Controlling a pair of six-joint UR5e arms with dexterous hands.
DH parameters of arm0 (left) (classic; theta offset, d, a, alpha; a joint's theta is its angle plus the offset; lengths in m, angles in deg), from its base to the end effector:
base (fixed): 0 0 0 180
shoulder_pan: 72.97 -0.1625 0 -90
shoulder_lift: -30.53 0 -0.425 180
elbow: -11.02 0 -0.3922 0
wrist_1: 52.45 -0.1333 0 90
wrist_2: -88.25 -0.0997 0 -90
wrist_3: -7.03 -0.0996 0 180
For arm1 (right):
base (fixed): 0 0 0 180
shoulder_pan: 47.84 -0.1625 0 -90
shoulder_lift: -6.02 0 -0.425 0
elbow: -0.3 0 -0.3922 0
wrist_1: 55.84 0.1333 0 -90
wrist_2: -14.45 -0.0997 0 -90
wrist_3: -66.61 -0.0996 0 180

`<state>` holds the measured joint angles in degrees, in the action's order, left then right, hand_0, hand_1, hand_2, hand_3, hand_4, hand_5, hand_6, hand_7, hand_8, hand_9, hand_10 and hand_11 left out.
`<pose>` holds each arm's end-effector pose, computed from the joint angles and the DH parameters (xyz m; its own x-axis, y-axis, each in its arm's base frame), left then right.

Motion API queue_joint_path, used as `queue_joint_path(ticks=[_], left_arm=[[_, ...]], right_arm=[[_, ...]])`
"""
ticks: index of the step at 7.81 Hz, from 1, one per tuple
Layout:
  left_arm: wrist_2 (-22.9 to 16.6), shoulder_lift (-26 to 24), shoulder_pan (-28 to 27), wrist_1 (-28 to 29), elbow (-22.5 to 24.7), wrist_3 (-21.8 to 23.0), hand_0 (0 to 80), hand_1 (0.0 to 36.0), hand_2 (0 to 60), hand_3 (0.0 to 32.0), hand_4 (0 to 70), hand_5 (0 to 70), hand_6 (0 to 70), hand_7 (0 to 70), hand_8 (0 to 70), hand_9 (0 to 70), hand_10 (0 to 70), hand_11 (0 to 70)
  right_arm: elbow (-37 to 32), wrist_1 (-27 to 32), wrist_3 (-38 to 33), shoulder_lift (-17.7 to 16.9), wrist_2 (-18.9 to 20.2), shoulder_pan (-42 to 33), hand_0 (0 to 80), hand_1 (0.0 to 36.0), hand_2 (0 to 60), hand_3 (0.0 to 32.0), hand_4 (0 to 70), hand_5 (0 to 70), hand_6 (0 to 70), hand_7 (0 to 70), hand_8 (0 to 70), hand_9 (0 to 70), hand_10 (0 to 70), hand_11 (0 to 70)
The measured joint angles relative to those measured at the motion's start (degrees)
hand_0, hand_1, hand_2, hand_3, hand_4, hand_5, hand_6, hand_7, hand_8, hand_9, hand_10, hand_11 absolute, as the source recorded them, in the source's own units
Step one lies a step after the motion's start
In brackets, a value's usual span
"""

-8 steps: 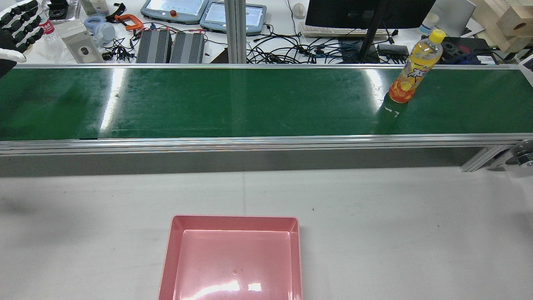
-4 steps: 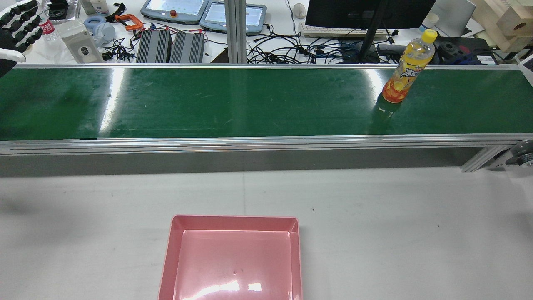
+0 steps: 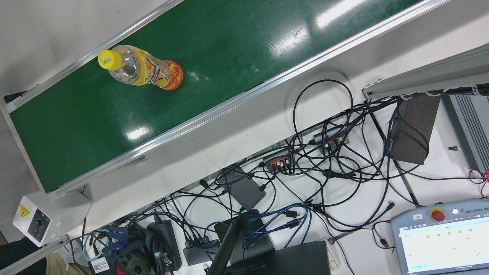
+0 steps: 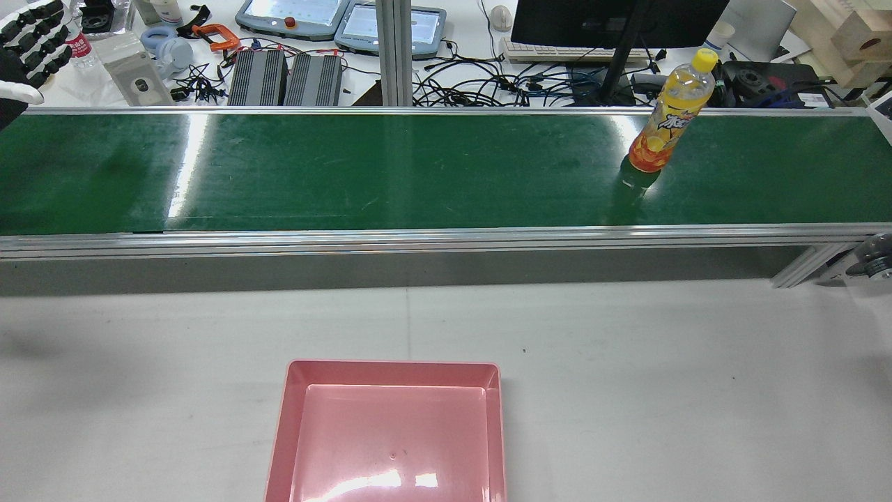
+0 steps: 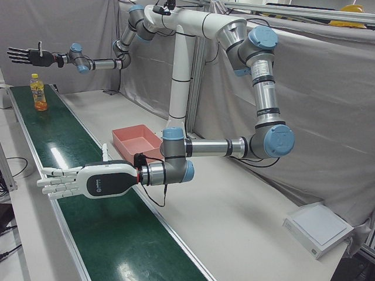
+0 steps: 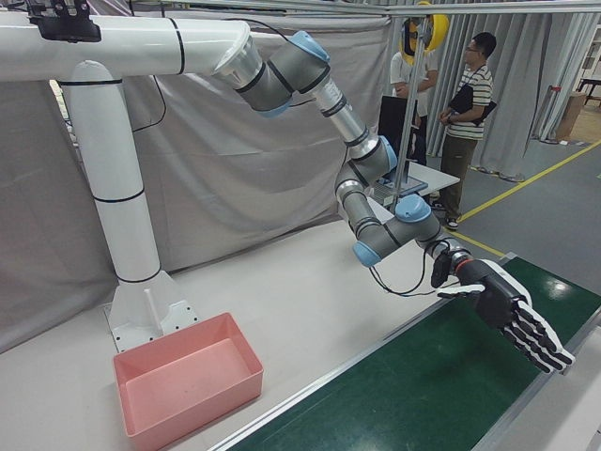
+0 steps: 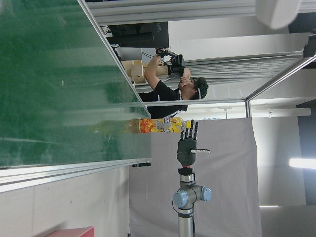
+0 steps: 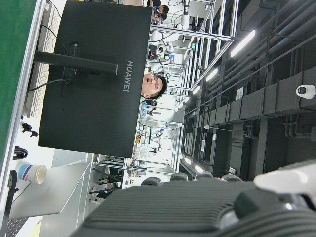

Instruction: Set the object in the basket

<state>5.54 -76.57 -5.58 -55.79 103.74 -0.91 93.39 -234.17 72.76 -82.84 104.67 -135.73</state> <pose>0.1025 -0.6256 0.5033 -0.9683 -0.2303 -0.0968 0.0249 0.2965 -0.9547 0.1141 -0.5135 0.6474 -0.9938 0.0294 0.1070 -0.1033 0.1065 -0.9889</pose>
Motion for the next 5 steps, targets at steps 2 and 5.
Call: queue_joint_path(ticks=[2, 5], left_arm=[[0.0, 0.0, 0.0, 0.0, 0.0, 0.1, 63.9, 11.8, 0.0, 0.0, 0.2, 16.1, 0.0, 0.0, 0.0, 0.0, 0.1, 2.2], [0.0, 0.0, 0.0, 0.0, 0.0, 0.1, 64.1, 11.8, 0.0, 0.0, 0.1, 16.5, 0.0, 0.0, 0.0, 0.0, 0.4, 3.0]], right_arm=[[0.0, 0.0, 0.0, 0.0, 0.0, 0.0, 0.0, 0.0, 0.0, 0.0, 0.0, 0.0, 0.0, 0.0, 0.0, 0.0, 0.0, 0.0], [0.0, 0.0, 0.0, 0.0, 0.0, 0.0, 0.0, 0.0, 0.0, 0.0, 0.0, 0.0, 0.0, 0.0, 0.0, 0.0, 0.0, 0.0]])
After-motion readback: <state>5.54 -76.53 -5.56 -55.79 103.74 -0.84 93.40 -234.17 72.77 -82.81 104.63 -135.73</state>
